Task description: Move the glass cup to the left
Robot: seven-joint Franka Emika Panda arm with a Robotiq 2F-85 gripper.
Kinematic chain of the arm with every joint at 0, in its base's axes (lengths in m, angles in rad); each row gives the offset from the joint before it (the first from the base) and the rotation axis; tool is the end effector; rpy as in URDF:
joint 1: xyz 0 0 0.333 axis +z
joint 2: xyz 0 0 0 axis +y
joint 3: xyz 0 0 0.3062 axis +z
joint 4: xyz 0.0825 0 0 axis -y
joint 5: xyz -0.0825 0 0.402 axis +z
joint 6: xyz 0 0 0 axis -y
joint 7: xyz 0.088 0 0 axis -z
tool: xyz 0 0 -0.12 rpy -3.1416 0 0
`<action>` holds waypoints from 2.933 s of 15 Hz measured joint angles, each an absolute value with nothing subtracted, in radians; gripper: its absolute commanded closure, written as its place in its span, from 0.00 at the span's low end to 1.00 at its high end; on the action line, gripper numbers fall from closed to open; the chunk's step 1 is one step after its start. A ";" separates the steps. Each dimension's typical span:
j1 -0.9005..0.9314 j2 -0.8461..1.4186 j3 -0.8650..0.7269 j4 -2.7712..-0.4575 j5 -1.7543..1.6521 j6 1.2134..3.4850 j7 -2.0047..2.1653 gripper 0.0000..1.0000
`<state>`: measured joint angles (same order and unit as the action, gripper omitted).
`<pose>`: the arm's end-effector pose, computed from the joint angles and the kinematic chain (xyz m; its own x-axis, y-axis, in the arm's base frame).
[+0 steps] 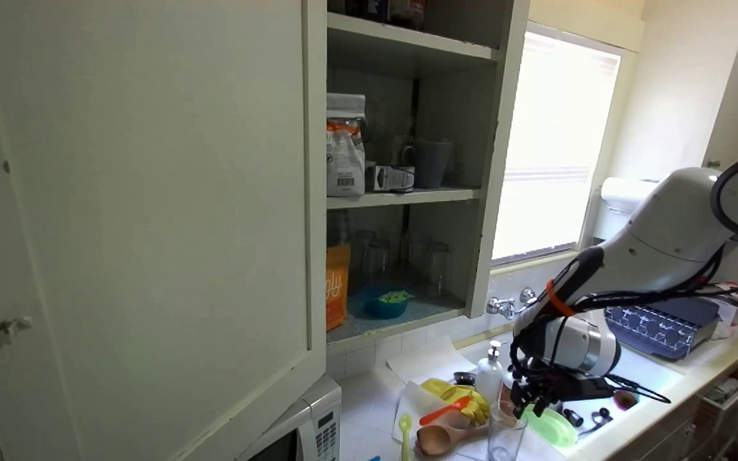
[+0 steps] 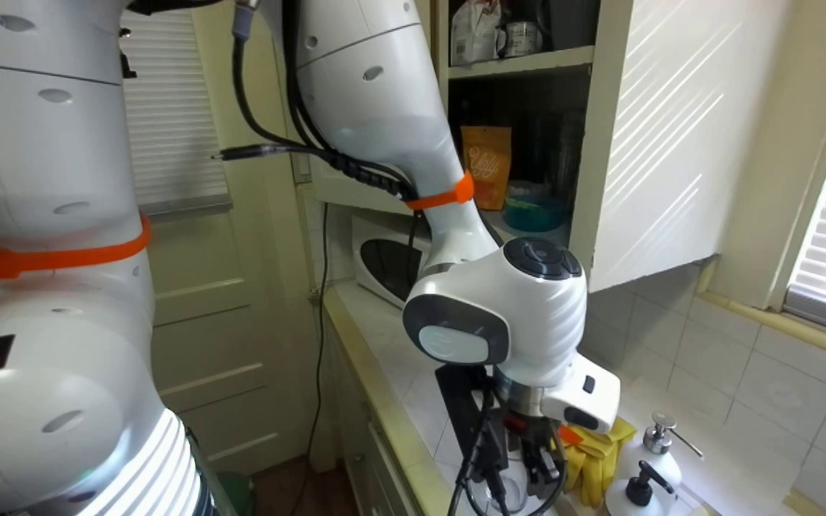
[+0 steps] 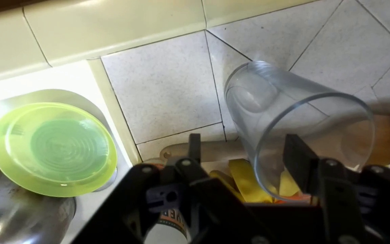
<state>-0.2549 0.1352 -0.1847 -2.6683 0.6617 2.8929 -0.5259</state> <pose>0.3657 -0.2138 0.1597 0.8431 -0.5228 0.1260 -0.5064 -0.8506 -0.1414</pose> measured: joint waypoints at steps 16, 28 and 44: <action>-0.282 0.216 -0.143 -2.607 0.720 2.893 -0.603 0.98; -0.186 0.177 -0.176 -2.605 0.463 2.869 -0.455 0.98; -0.060 0.079 -0.033 -2.432 0.239 2.544 -0.033 0.98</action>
<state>-0.0604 0.0793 -0.0326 -2.4323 0.2391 2.5436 -0.0334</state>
